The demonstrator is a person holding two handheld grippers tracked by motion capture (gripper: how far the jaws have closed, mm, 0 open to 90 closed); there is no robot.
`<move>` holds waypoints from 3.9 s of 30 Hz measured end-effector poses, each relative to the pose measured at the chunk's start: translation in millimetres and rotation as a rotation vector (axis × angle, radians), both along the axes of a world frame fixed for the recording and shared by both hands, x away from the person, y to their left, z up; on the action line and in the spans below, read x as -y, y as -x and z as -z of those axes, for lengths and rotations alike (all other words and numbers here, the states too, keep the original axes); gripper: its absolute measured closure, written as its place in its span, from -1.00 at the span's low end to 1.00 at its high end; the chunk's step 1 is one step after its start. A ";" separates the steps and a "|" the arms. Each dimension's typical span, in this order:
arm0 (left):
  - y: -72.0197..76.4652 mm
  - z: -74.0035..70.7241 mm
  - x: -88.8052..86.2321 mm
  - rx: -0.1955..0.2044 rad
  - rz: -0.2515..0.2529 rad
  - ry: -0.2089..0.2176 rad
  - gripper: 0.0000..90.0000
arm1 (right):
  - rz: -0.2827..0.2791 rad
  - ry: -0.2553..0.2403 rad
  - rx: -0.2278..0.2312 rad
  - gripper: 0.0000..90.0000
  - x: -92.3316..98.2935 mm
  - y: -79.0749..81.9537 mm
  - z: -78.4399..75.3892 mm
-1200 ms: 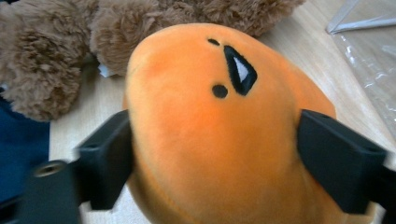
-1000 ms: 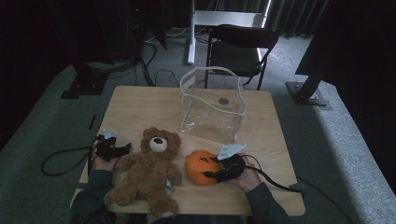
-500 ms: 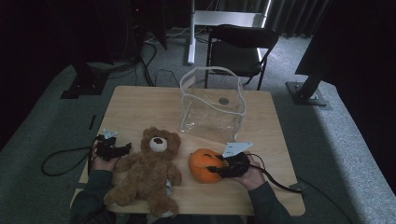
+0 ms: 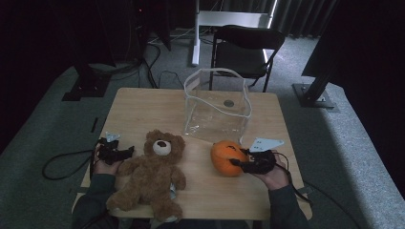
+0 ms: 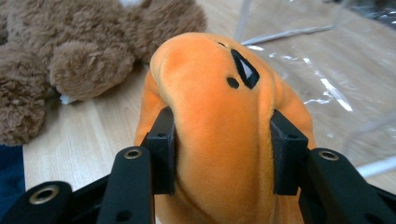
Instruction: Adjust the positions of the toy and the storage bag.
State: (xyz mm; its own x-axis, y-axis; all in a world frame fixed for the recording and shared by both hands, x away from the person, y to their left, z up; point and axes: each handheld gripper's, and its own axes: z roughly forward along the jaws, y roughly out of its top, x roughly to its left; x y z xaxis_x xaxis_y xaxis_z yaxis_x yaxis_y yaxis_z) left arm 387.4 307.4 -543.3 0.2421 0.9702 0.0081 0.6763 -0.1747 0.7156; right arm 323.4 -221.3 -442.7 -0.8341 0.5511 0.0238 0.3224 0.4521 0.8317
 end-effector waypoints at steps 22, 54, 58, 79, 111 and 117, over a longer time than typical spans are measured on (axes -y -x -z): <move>0.0 0.0 0.0 0.000 0.000 0.000 -0.54 | 0.082 0.004 0.040 0.16 54.7 14.3 -31.6; -0.3 0.0 0.5 -0.001 -0.003 -0.001 -0.55 | 0.472 0.047 0.137 0.13 89.0 -30.2 -23.7; -0.4 0.0 0.4 -0.001 -0.001 -0.003 -0.55 | 0.510 0.092 0.154 0.13 81.8 -47.5 -23.8; -0.4 0.0 0.4 -0.001 -0.002 -0.003 -0.55 | 0.611 0.129 0.045 -0.05 64.8 -134.6 39.3; -0.4 0.0 0.4 -0.001 -0.001 -0.003 -0.55 | 0.580 0.123 0.134 -0.53 66.2 -98.2 11.7; -0.4 0.0 0.4 -0.001 -0.002 -0.003 -0.55 | 0.544 0.092 0.142 -0.27 70.0 -81.9 6.9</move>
State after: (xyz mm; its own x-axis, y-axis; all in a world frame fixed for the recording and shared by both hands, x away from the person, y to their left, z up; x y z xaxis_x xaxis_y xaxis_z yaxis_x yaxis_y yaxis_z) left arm 387.8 307.0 -543.3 0.2405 0.9706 0.0105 0.6770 -0.1755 0.7147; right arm 405.3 -291.3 -449.6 -0.4214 0.8966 -0.1361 0.4172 0.3249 0.8488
